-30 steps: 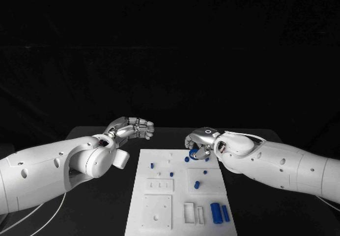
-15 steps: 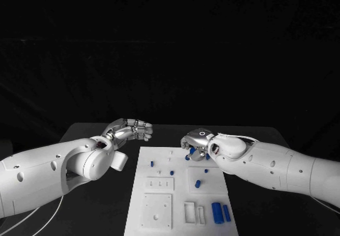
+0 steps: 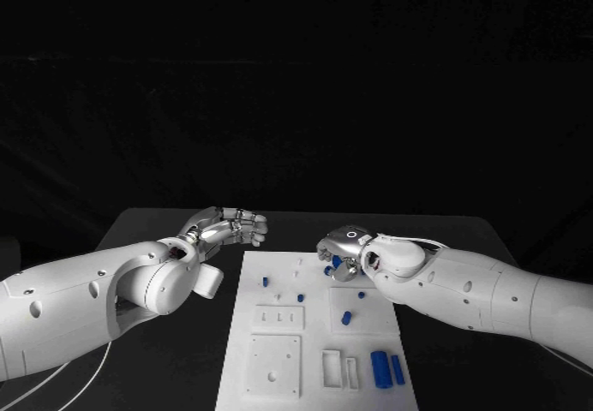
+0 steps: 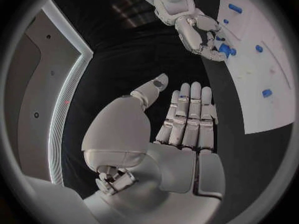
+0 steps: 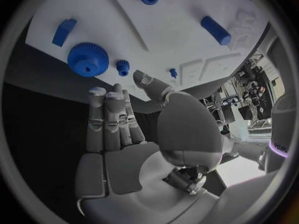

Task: Assemble the parts on the task board

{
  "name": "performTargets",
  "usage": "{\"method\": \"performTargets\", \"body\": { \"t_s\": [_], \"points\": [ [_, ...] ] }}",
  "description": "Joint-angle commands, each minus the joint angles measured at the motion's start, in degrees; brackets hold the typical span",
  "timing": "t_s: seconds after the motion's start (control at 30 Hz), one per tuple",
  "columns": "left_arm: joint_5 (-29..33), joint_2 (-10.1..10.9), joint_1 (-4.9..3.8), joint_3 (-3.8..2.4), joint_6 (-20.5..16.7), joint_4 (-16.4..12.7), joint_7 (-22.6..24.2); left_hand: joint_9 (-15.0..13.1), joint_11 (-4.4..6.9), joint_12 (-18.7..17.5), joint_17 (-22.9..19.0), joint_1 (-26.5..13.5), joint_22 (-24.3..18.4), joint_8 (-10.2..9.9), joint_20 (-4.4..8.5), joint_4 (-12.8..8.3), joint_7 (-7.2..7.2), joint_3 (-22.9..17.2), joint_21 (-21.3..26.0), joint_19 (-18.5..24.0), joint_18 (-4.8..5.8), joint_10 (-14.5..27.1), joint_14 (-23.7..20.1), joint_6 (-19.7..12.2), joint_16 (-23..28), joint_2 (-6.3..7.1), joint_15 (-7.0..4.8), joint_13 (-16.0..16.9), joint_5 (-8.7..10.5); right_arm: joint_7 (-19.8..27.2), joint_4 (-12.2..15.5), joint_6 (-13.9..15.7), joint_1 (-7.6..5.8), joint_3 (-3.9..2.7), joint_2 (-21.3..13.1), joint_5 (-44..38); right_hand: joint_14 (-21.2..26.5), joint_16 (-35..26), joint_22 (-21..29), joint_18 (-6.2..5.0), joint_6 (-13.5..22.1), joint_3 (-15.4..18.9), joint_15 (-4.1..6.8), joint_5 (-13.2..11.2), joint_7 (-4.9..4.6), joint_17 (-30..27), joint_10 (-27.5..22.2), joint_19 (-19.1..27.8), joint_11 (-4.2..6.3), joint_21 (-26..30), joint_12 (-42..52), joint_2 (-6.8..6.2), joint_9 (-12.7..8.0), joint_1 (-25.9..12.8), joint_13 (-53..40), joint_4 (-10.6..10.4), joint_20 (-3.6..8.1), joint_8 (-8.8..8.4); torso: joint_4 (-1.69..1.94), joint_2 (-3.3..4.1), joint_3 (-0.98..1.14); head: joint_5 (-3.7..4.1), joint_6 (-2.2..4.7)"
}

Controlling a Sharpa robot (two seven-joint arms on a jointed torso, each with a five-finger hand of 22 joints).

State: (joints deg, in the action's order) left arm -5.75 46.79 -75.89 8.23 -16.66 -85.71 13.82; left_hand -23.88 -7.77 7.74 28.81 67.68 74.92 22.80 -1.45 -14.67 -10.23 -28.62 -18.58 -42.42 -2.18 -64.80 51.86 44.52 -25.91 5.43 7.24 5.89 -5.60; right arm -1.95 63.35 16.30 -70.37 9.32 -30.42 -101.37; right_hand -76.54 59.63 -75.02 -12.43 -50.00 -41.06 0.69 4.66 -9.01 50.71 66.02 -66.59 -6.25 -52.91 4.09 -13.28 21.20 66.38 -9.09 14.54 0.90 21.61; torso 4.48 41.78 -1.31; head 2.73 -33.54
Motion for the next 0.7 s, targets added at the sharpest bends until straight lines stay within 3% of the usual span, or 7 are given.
{"method": "performTargets", "body": {
  "t_s": [0.03, 0.47, 0.7],
  "points": [
    [-0.23, -0.19, -0.08, -0.07, 1.24, 0.13, 0.25, 0.07, -0.11, -0.2, 0.08, -0.63, 1.19, -0.23, 0.0, -0.26, -0.25, 0.01, -0.36, 0.08, -0.67, -0.18, 0.25, 0.06, 0.24, 0.01, 0.0, -0.06, -0.19, -0.32, -0.29, -1.45, 0.08, 0.01, 0.08, -0.98, 0.09, 0.26, -1.06, -2.57, 0.04, -0.27, -0.47, 0.17, -0.02, -0.09, -0.25, -0.74, -0.06, -0.13, -0.32, -0.34, 0.09, 0.09, 0.06, -0.1, 1.18, -0.34, 0.06, 0.55, -0.17, 0.17, 0.07],
    [-0.18, -0.28, -0.08, -0.08, 1.06, 0.31, 0.41, 0.11, -0.13, -0.32, 0.11, -0.84, 1.19, -0.27, 0.0, -0.28, -0.27, -0.03, -0.38, 0.09, -0.67, -0.21, 0.26, 0.05, 0.29, -0.05, 0.0, -0.09, -0.21, -0.16, -0.97, -2.05, 0.5, 0.02, 0.44, -0.91, 0.22, 0.57, -1.03, -2.57, -0.34, -0.79, -0.35, 0.0, 0.1, -0.43, 0.19, -0.71, 0.07, -0.19, -0.13, 0.22, 0.25, -0.04, 0.1, -0.42, 1.19, -0.2, 0.07, 1.36, -0.33, 0.11, 0.38],
    [-0.17, -0.2, -0.08, -0.08, 1.28, 0.29, 0.38, 0.12, -0.12, -0.38, 0.13, -1.01, 1.19, -0.29, 0.0, -0.26, -0.27, -0.08, -0.4, 0.08, -0.68, -0.28, 0.29, 0.07, 0.31, -0.13, -0.01, -0.1, -0.25, -0.19, -1.65, -2.39, 0.9, 0.02, 0.71, -0.91, 0.31, 0.78, -1.03, -2.57, -0.66, -1.35, -0.23, -0.45, 0.16, -0.7, 0.59, -0.7, 0.2, -0.25, -0.05, 0.52, 0.36, -0.13, 0.1, -0.73, 1.18, -0.11, 0.06, 1.71, -0.38, -0.07, 0.19]
  ]
}}
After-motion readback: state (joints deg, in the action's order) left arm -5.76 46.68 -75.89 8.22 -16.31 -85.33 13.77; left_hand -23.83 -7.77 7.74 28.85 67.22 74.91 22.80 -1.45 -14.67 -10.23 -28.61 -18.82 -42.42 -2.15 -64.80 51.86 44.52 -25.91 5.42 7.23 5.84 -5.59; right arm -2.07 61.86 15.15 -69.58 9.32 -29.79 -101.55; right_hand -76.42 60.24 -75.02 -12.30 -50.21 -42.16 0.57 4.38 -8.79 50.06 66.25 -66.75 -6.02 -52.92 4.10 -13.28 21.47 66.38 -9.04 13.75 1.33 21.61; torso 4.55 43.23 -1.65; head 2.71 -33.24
